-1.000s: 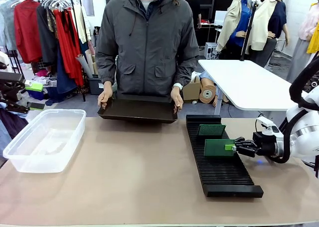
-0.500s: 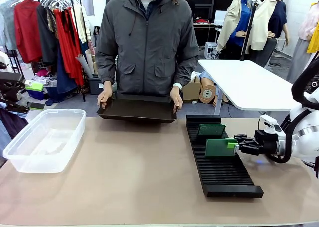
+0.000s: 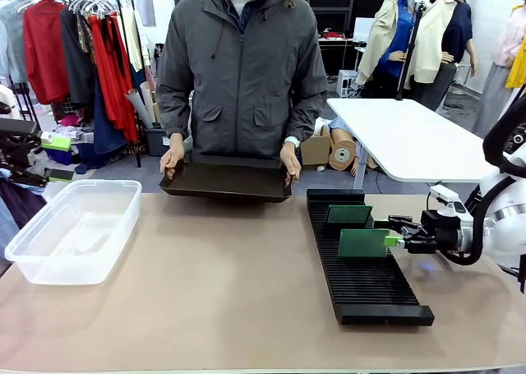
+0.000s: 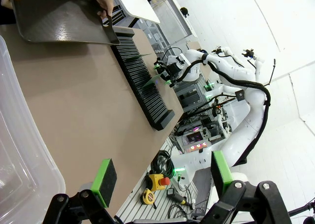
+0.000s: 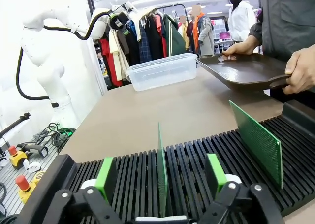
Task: Sort PCBs into racks and boxes based on the side picked up.
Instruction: If the short side of the Blank PCB is picked up, insert it into the PCB Rack ; if the long side is picked up, place it in the Organizing box.
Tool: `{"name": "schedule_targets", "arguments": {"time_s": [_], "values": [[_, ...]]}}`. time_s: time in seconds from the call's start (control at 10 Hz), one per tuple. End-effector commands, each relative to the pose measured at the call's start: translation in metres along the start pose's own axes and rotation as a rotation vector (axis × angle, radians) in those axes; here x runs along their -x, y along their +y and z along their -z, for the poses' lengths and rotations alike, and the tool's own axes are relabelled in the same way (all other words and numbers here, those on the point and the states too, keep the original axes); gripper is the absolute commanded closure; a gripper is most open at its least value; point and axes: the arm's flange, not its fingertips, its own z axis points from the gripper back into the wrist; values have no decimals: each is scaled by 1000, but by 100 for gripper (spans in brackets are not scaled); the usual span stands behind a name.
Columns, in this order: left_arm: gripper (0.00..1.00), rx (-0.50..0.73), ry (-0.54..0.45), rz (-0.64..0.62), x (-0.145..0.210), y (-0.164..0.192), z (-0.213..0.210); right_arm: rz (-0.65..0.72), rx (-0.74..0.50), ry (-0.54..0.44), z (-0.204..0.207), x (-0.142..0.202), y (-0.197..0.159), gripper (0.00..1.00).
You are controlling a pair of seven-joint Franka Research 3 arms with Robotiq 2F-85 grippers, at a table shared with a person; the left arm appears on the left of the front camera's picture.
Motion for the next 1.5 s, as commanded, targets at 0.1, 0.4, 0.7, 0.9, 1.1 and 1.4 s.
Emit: {"name": "schedule_targets", "arguments": {"time_s": [0.1, 0.4, 0.7, 0.9, 1.1, 1.4], "values": [[0, 1, 5, -2, 1, -3, -1, 4, 0, -2, 0, 2, 0, 0], [0, 1, 5, -2, 1, -3, -1, 4, 0, -2, 0, 2, 0, 0], [0, 1, 5, -2, 1, -3, -1, 4, 0, -2, 0, 2, 0, 0], [0, 1, 5, -2, 1, -3, -1, 4, 0, -2, 0, 2, 0, 0], [0, 1, 5, -2, 1, -3, -1, 4, 0, -2, 0, 2, 0, 0], [0, 1, 5, -2, 1, -3, -1, 4, 0, -2, 0, 2, 0, 0]]}}
